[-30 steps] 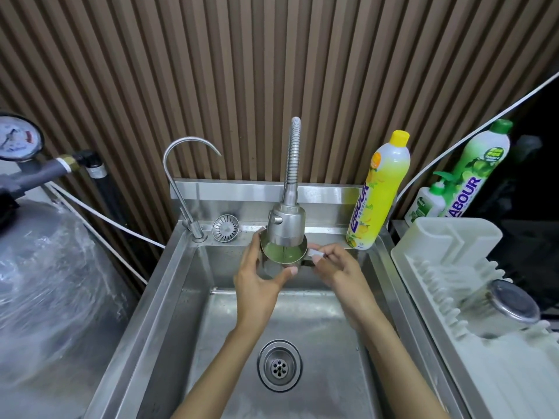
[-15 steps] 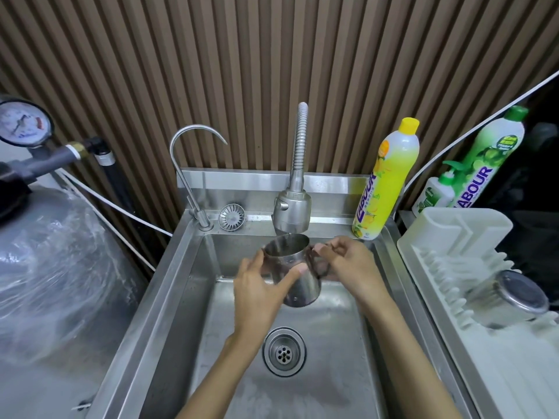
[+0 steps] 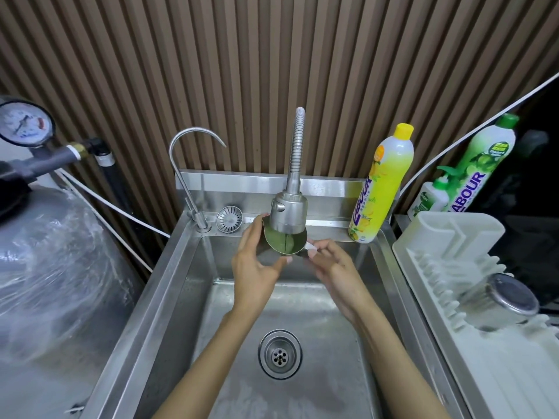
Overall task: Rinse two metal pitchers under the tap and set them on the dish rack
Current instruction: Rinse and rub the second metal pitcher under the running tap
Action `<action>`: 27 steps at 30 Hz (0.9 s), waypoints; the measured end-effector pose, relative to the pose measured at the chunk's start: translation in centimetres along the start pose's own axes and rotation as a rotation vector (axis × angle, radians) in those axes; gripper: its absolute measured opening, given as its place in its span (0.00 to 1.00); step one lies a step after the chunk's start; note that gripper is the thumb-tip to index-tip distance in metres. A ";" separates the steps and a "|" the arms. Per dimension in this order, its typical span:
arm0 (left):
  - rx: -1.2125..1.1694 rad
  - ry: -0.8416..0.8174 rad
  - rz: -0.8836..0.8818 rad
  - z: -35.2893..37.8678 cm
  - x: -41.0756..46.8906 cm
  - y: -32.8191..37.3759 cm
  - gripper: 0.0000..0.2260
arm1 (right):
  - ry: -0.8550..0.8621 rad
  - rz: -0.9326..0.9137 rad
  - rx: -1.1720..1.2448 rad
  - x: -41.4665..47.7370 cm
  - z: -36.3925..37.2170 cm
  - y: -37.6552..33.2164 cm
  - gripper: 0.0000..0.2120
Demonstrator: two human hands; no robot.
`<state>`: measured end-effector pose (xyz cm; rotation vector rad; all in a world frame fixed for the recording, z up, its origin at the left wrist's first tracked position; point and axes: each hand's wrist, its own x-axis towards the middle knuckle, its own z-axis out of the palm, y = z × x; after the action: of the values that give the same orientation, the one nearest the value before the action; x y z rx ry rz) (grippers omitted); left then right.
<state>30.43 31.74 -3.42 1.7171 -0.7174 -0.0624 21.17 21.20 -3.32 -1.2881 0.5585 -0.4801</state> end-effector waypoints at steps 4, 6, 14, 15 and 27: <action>0.197 0.066 0.048 -1.2 -0.6 0.3 0.39 | -0.053 0.104 0.184 0.2 0.8 1.1 0.08; 0.285 0.063 -0.028 -1.5 -0.8 0.7 0.39 | -0.048 0.128 0.083 -0.1 1.0 0.9 0.07; 0.075 -0.136 -0.339 -0.7 -1.6 -0.3 0.18 | 0.182 0.001 -0.694 0.1 -0.9 -2.1 0.11; -0.022 -0.175 -0.370 -0.4 -1.6 -0.6 0.16 | 0.200 -0.014 -0.762 0.2 -1.0 -2.4 0.12; -0.084 0.047 -0.056 0.1 -0.1 -0.1 0.37 | -0.037 0.026 0.152 1.6 0.0 0.3 0.09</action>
<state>30.35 31.72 -3.59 1.6525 -0.6238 -0.0891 22.40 20.30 -3.77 -1.1414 0.4979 -0.4672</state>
